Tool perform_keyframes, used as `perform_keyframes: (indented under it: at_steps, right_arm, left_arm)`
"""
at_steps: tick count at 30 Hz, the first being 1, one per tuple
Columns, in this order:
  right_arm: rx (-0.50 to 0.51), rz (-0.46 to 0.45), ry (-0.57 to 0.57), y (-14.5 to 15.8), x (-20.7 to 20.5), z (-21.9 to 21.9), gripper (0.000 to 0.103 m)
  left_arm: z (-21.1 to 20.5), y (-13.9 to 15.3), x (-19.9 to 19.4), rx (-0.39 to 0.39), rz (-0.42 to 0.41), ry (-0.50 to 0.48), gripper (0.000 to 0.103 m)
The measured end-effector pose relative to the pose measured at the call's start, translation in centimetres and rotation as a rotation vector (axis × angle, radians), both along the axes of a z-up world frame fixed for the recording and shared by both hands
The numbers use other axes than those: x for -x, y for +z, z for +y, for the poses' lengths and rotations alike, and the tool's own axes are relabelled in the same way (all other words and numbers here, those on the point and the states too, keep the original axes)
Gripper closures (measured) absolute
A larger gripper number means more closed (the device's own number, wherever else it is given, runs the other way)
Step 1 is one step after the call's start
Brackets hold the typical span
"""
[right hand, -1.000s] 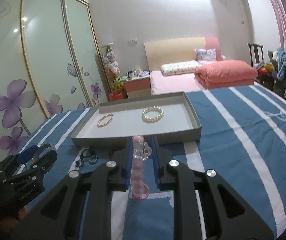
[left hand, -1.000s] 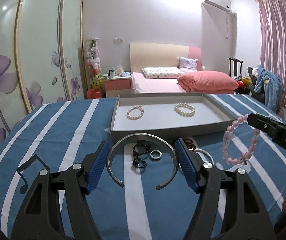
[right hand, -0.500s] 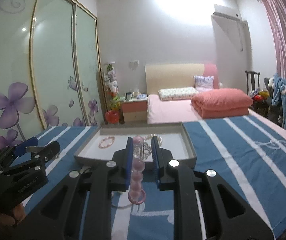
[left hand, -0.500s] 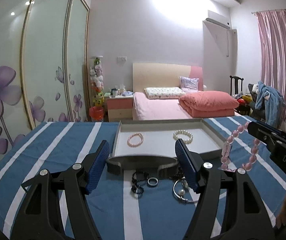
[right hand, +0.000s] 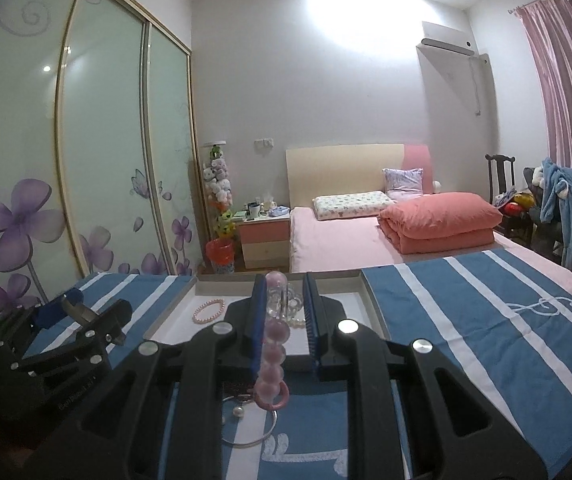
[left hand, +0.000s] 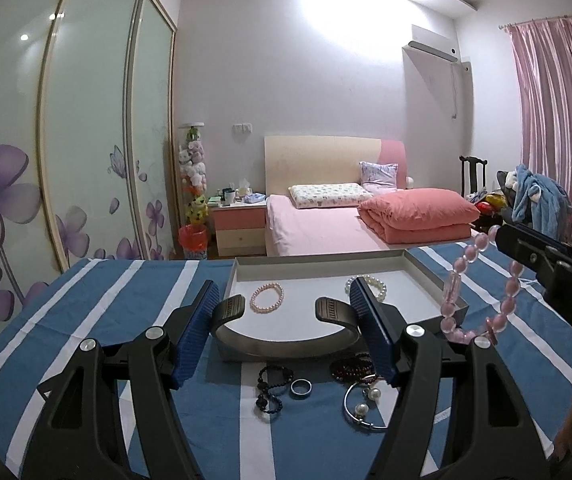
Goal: Organize jewelry
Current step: 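Carry both into the gray tray and open both tools to release them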
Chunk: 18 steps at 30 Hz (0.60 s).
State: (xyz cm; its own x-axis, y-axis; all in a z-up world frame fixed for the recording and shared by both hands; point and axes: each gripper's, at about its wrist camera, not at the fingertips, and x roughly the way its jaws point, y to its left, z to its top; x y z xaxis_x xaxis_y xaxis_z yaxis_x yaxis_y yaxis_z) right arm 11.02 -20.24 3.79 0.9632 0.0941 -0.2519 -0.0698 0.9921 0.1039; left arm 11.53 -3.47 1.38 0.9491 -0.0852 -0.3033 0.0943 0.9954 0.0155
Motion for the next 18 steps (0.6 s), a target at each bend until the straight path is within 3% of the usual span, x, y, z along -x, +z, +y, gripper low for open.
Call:
perform_keyframes:
  at_steps: [10, 18]
  right_arm:
    - [-0.001, 0.011, 0.000, -0.6, -0.5, -0.1, 0.085]
    - [0.020, -0.019, -0.011, -0.1, -3.1, 0.4, 0.085]
  left_arm:
    - [-0.1, 0.0, -0.2, -0.003, 0.003, 0.001, 0.035]
    - [0.0, 0.9, -3.0, 0.003, -0.015, 0.035, 0.035]
